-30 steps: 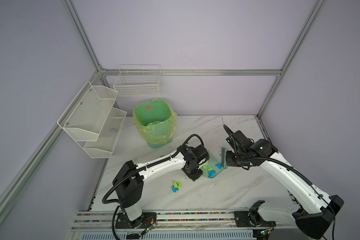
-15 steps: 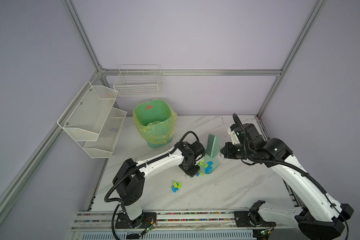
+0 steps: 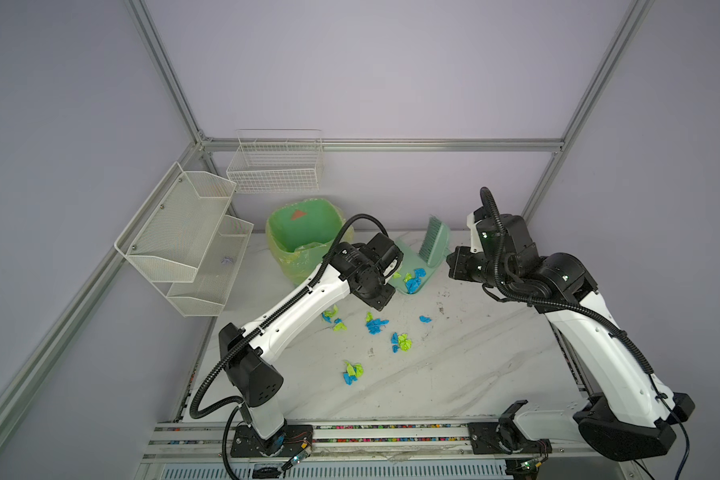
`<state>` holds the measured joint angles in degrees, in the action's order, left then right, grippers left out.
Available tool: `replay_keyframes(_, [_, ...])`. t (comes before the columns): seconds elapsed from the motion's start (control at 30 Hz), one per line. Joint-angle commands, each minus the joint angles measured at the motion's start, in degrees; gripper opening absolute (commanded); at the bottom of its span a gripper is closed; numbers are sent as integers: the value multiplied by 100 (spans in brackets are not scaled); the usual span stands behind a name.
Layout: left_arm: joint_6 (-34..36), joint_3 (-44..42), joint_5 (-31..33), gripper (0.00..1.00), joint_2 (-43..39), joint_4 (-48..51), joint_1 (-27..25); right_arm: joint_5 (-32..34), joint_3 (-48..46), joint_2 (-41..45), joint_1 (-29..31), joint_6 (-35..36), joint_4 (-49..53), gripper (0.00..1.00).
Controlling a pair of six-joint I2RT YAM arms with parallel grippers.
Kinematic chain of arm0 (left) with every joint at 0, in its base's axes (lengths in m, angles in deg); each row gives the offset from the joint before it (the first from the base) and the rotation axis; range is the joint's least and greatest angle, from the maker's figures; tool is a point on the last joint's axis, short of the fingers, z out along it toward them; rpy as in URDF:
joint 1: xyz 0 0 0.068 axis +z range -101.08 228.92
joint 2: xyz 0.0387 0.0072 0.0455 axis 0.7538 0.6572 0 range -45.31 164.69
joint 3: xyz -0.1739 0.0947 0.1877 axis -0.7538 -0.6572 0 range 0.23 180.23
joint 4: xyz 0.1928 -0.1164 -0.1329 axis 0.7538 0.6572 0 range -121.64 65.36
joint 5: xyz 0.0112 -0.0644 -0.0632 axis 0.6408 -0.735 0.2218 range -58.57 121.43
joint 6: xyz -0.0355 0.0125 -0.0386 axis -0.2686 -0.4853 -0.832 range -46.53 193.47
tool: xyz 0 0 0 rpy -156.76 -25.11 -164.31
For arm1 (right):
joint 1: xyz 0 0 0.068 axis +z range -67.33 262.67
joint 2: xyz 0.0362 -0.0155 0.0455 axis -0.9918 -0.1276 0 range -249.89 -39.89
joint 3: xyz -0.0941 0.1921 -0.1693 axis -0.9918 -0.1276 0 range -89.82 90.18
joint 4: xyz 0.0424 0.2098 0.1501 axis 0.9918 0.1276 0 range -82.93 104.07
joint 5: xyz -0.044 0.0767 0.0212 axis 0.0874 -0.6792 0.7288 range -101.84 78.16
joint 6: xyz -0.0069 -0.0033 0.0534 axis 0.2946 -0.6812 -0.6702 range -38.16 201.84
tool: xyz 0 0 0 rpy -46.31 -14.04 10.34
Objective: Sweep away the paper scraps from the table
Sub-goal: 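Raise the dustpan toward the bin with the left while the right lifts the brush, then tilt the dustpan over the bin with the left while the right brushes scraps in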
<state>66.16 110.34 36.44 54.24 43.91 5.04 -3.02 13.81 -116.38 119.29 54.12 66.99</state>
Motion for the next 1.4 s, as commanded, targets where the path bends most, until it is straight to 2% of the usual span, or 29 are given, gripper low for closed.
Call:
replay_keyframes(0.0, [108,794,348,0,59,478,66,304,191,-37,-30,145,-173,0])
replay_keyframes(0.27, [264,1422,685,0,51,694,556,-131,302,-191,-50,171,-833,0])
replay_keyframes(0.6, [510,2001,1093,0,-105,736,1547,-1196,1368,-1452,-39,147,-1870,0])
replay_keyframes(0.8, [648,1997,1605,0,-267,698,1989,-1626,1556,-1868,27,89,-2690,0])
replay_keyframes(0.97, [775,1999,2122,0,-160,622,2206,-1880,1762,-2280,209,-2,-3196,0])
replay_keyframes(1.1, [923,1926,2767,0,5,586,2242,-2120,1862,-2597,428,-112,-3662,0])
replay_keyframes(1.37, [1136,1657,3490,0,147,490,2318,-2627,1812,-3217,756,-516,-4748,0])
